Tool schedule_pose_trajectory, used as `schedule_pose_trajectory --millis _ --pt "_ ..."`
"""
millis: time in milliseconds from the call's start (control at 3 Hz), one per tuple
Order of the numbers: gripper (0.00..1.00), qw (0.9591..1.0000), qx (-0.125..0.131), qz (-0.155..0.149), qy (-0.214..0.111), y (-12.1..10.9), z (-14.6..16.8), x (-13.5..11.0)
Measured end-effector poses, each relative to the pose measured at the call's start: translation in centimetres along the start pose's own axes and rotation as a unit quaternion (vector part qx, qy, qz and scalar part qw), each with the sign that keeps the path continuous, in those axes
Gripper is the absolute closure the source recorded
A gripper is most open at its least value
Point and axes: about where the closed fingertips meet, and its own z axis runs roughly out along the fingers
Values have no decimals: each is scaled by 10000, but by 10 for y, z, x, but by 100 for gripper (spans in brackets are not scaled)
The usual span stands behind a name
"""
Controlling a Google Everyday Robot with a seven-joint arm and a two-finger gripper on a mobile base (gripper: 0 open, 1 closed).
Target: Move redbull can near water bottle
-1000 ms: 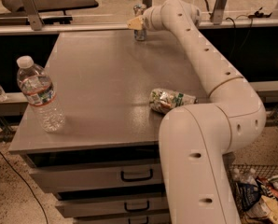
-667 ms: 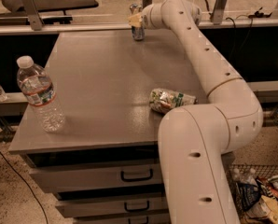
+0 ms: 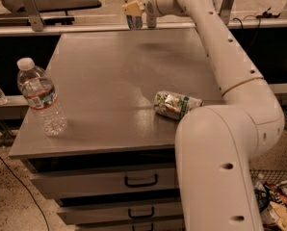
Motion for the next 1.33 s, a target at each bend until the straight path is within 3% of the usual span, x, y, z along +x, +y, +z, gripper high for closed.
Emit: schedule_pose_trajectory --millis 333,667,1000,1333 --pt "100 9955 -859 -399 -5 61 -37 -24" --pt "100 9917 -1264 -236 -39 107 -64 -26" --pt "100 9876 -1545 -160 214 137 -52 3" --pt "100 9876 -1545 -160 215 137 -52 3"
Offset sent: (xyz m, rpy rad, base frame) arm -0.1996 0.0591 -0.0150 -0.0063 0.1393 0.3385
